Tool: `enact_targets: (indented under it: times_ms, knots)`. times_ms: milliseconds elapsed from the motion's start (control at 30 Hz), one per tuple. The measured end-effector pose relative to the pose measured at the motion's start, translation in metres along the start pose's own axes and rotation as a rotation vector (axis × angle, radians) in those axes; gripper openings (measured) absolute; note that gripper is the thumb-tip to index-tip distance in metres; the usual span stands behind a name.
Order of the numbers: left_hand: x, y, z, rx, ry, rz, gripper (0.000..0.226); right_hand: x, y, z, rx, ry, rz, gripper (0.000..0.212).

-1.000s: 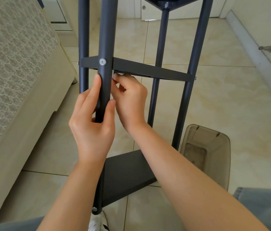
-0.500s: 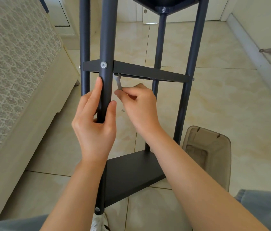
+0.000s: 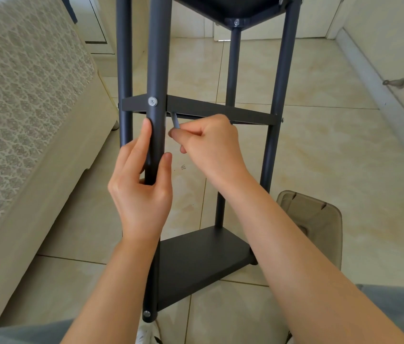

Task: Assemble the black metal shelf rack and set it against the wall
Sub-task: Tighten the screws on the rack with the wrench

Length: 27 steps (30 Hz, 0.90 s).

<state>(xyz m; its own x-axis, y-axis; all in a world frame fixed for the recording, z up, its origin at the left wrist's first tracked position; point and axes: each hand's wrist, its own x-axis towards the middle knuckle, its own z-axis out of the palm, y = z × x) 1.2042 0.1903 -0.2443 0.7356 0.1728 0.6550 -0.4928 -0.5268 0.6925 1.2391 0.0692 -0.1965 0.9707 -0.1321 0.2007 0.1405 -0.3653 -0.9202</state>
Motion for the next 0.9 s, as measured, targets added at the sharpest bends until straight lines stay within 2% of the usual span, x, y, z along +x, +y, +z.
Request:
enact_targets:
  times_ms: [100, 333, 533, 900]
  knots:
    - [0.0, 0.001, 0.0, 0.0, -0.001, 0.006, 0.055, 0.001, 0.002, 0.002, -0.015, 0.019, -0.02, 0.034]
    - [0.0, 0.002, -0.001, 0.0, -0.008, 0.015, 0.057, -0.001, 0.012, 0.015, 0.018, 0.082, -0.119, 0.017]
    - [-0.001, 0.002, -0.001, -0.004, -0.012, 0.017, 0.058, 0.003, 0.027, 0.036, 0.048, 0.25, -0.245, 0.016]
    - [-0.002, -0.002, 0.002, 0.009, -0.011, 0.046, 0.058, 0.01, 0.032, 0.049, 0.231, 0.279, -0.168, 0.027]
